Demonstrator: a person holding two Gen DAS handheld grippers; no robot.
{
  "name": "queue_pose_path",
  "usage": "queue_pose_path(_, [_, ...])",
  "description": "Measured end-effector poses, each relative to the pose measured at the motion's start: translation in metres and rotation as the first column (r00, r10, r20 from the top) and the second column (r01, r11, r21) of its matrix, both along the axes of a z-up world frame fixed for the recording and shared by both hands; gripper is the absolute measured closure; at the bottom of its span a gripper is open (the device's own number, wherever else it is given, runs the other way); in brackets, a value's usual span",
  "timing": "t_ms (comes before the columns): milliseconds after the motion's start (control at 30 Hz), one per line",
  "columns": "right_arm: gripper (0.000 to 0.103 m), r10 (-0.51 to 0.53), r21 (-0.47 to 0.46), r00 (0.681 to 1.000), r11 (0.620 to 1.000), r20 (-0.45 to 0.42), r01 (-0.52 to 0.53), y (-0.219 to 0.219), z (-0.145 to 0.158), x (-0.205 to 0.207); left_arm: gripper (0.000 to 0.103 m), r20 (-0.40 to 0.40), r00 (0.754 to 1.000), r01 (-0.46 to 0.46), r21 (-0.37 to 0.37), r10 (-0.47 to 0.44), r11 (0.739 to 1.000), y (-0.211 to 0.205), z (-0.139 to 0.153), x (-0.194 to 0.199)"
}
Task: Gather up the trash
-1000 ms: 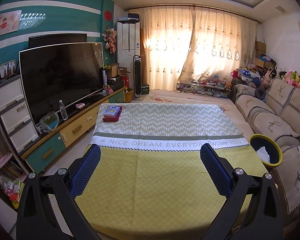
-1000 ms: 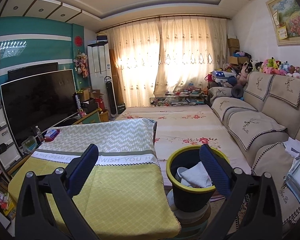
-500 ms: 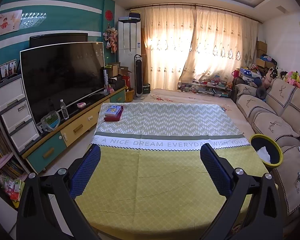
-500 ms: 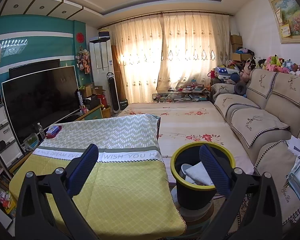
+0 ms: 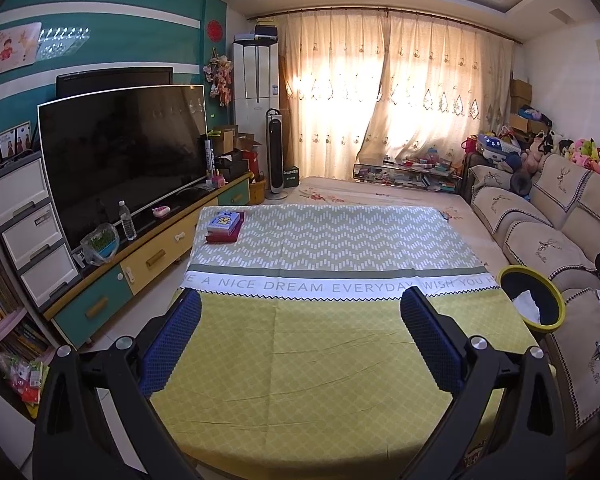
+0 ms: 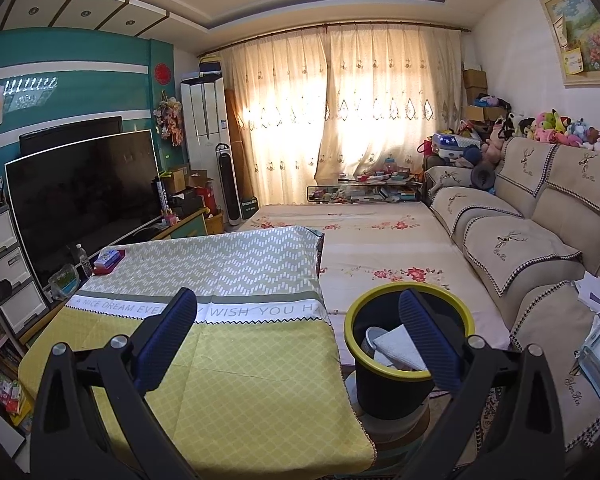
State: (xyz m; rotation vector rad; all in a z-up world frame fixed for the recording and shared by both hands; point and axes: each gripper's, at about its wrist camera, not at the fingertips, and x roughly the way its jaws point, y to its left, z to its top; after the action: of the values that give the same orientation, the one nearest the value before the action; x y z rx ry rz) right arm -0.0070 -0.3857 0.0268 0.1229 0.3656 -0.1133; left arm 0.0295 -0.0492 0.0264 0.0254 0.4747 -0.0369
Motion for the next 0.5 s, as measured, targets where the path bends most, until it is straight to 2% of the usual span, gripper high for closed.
queue_pose_path(500, [0.007, -0.002, -0.001, 1.0, 1.0, -0.002, 0.002, 0.0005, 0.0005, 0.0022, 0.005, -0.002, 1.0, 0.008, 0.005, -0.008, 1.0, -0.0013, 0.0023, 0.002])
